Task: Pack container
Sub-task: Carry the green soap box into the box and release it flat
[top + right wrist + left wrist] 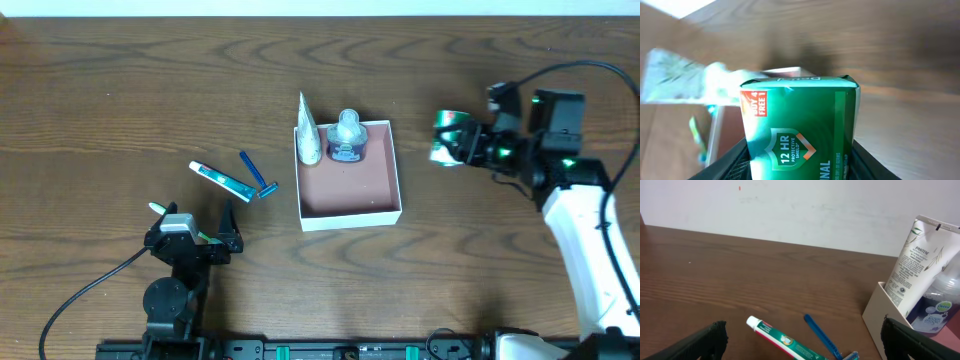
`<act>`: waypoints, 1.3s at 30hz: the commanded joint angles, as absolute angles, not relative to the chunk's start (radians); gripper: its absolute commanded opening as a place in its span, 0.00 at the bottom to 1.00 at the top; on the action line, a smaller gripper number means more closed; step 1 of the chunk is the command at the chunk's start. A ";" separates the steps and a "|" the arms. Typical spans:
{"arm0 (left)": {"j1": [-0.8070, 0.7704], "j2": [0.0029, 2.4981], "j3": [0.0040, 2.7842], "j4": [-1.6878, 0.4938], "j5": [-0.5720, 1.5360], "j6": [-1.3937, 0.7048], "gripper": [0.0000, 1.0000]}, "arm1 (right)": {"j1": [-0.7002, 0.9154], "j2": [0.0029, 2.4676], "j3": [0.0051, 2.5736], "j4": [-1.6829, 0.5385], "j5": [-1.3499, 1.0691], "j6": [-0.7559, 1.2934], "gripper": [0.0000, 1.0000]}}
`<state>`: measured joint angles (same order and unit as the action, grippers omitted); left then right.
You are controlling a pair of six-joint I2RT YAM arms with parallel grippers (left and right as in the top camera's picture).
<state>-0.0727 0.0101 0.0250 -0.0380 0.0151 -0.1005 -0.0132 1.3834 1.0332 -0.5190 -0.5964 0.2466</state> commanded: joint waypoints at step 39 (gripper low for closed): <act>-0.068 0.004 0.004 -0.074 -0.012 -0.087 0.98 | 0.263 1.646 1.044 -0.217 -0.454 0.340 0.70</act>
<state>-0.0727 0.0101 0.0250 -0.0380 0.0151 -0.1005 0.2512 1.6356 1.0332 -0.2184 -0.4519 0.3374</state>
